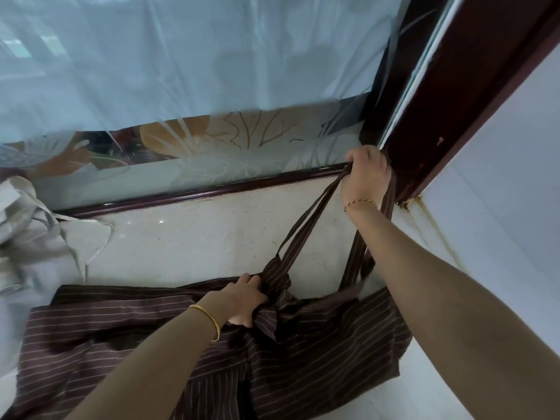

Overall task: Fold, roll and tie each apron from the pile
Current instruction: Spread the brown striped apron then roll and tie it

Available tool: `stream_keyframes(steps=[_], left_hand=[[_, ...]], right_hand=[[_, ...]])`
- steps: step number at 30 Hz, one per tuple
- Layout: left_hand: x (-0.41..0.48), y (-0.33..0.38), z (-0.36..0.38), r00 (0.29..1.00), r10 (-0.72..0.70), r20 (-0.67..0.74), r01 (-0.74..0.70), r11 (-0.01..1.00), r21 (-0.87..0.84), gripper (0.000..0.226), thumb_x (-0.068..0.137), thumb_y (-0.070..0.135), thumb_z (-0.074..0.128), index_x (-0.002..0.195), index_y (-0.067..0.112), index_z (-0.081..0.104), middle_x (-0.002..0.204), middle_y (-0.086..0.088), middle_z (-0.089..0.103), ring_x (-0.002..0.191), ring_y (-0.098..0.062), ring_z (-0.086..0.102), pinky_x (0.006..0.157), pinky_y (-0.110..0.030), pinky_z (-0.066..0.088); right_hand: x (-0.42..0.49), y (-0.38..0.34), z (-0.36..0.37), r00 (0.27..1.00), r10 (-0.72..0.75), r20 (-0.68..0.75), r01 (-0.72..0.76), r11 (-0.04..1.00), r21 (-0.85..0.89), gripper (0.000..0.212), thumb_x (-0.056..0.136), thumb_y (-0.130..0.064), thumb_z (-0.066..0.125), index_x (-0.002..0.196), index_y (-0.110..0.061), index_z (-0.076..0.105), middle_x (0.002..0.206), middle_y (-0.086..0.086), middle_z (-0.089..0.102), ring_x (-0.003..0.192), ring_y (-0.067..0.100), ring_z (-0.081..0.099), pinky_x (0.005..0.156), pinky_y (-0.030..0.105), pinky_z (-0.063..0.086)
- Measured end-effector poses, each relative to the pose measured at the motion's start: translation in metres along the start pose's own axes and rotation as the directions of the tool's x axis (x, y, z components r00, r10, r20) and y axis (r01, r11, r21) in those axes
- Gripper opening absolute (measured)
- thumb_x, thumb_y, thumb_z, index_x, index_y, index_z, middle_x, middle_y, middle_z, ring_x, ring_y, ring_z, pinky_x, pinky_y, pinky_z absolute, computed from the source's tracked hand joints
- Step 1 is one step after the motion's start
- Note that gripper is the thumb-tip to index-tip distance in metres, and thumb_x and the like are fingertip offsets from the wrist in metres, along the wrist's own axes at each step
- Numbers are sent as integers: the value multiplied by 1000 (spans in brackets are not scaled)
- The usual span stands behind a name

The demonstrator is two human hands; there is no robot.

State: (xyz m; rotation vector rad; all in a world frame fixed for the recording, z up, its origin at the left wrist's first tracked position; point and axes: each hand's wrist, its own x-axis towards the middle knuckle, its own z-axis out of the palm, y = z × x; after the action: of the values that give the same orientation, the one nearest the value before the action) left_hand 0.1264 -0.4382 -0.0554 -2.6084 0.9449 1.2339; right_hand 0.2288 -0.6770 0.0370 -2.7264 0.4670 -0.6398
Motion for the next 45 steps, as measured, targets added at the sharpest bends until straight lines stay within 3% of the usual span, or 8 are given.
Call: stream_keyframes(steps=[5,9,14,19,27,33,39,45], left_hand=[[-7,-1,-13,995,-47,-92,24,969,-246,41,87,36,60,125,20,52,125,-8,42,118,-26,38,99,-40,40],[-13,-2,-16,936,-109,-335,-40,912,-409,19,82,27,66,79,22,48,100,-3,49,91,-21,49,71,-26,41],[-30,-5,-1,971,-173,-164,90,904,-418,47,76,39,71,112,20,47,108,0,54,94,-19,53,79,-31,47],[-48,-15,15,960,-253,-118,249,967,-45,76,73,55,69,133,20,37,131,-3,40,127,-26,35,103,-44,35],[-58,1,47,920,-314,-234,314,949,-39,59,84,41,63,131,15,37,135,-7,39,127,-28,35,103,-44,36],[-72,-11,51,845,-489,-214,452,869,-201,62,89,62,43,131,17,41,132,-8,45,124,-31,43,102,-47,35],[-95,-34,55,893,-423,-151,426,905,-15,31,90,22,55,121,18,52,114,-2,56,110,-23,52,103,-43,37],[-114,-32,49,956,-235,178,277,923,-266,50,88,11,51,137,16,41,104,-3,55,83,-19,55,71,-28,45]], right_hand=[[-31,12,-3,790,100,605,111,947,-302,80,82,6,55,148,-18,17,156,14,7,115,34,51,69,37,48],[-97,8,10,699,-44,713,110,993,-47,30,93,-5,44,121,-12,51,125,8,52,103,24,58,84,35,51],[-181,-2,13,737,-301,605,58,920,388,19,94,-27,47,102,-18,61,98,-3,62,91,12,55,81,29,46],[-217,9,20,540,-357,762,485,872,65,55,89,-54,48,130,-18,46,133,0,46,124,23,40,99,40,37],[-201,46,-4,643,-59,763,523,762,-382,40,86,-20,57,125,-20,50,129,4,47,128,28,36,110,50,23],[-199,17,-8,654,-222,723,395,915,-76,41,84,-38,55,121,-22,53,122,1,51,119,23,44,99,35,35],[-209,-3,-14,396,-20,918,476,860,-187,49,84,-29,64,129,-16,49,129,8,46,119,28,45,92,38,43],[-198,-19,-23,242,121,963,546,803,-238,52,84,-1,54,134,-9,46,135,12,47,122,29,48,103,41,41]])
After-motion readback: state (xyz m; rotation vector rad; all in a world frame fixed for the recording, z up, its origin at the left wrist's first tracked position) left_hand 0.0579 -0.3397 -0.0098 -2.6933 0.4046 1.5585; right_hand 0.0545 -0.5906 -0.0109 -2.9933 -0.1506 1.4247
